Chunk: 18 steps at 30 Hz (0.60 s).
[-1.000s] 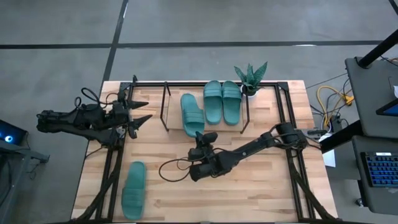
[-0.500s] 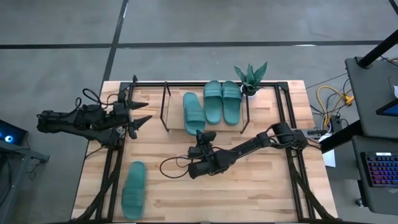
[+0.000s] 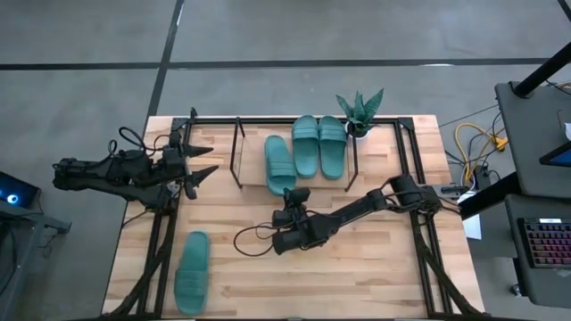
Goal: Pick and place slides into the shelf
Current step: Put the green slipper on the shelf
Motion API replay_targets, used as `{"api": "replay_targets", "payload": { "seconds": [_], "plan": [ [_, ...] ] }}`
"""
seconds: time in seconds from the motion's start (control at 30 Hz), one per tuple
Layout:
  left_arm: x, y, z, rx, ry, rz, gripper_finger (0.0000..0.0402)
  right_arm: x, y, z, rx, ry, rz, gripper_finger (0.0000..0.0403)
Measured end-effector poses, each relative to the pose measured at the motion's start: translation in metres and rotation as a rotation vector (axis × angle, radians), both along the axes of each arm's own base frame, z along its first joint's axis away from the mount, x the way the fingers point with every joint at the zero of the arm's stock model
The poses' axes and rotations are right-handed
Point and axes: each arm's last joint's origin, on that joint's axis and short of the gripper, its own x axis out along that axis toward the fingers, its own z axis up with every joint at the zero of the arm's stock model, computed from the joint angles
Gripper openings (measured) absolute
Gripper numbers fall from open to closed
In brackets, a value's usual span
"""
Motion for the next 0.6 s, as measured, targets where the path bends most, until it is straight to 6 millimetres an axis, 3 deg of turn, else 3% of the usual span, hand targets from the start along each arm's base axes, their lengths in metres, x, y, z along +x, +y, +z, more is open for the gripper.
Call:
{"api": "replay_targets", "payload": {
  "seconds": [0.37,0.6],
  "plan": [
    [0.0014,-0.0002,-0.0006,0.001,0.007,0.000,0.0244,-0.0034,-0.0052,-0.0050,0.075,0.020,-0.002,0.0027],
    [0.0026,-0.0004,-0.0012,0.002,0.013,0.000,0.0244,-0.0027,-0.0077,-0.0051,0.083,0.012,-0.009,0.0079]
  ]
}}
